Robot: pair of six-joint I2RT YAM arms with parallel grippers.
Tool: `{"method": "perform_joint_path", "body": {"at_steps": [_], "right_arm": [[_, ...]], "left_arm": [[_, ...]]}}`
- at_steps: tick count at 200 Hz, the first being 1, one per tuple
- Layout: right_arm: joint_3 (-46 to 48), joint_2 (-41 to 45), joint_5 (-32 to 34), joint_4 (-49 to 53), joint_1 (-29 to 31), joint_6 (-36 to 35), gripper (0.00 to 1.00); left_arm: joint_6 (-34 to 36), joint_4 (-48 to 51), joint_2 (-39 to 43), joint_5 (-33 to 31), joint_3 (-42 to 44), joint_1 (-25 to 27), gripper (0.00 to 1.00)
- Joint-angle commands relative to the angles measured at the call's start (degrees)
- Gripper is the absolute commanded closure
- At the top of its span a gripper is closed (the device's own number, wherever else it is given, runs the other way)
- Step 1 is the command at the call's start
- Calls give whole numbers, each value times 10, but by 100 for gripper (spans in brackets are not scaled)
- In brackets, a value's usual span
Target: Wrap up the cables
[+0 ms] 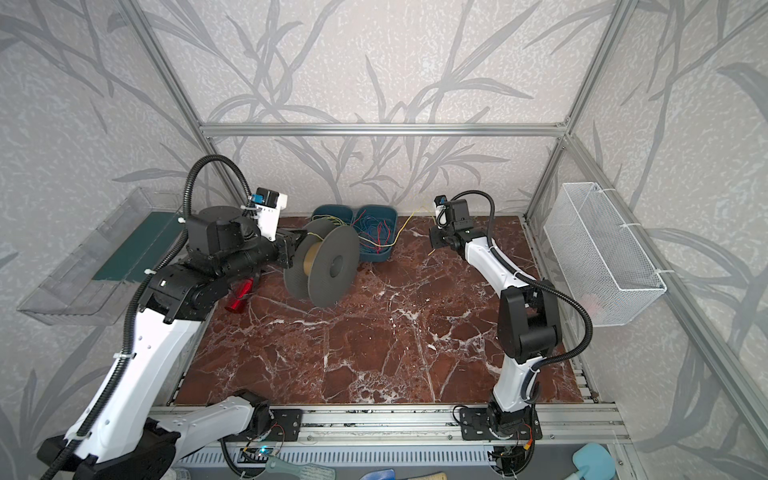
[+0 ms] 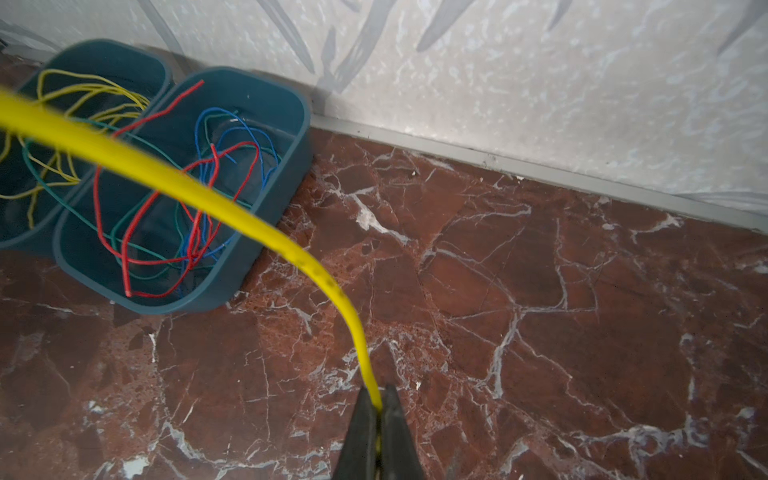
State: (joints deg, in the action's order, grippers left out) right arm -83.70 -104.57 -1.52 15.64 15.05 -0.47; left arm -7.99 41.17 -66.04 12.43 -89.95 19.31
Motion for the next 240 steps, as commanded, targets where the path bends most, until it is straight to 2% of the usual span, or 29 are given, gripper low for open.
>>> {"method": "perform_joint_path", "body": {"at_steps": [1,48,99,180,240], "right_arm": [[24,8,34,-8,32,1,100],[91,31,94,1,131,11,100],[181,109,147,-2,257,19,100],[264,242,229,58,417,30,100],[269,260,276,110,553,62,100]], "left_arm": [[-56,-71,-21,17,-45,-20,100],[-131,-183,-69,-58,-58,-41,100],[-160,-265,-107,-164,-51,-48,100],[-105,-332,-139,-294,-18,-48,100],[-75,-374,-169,-337,-12,-43,100]]}}
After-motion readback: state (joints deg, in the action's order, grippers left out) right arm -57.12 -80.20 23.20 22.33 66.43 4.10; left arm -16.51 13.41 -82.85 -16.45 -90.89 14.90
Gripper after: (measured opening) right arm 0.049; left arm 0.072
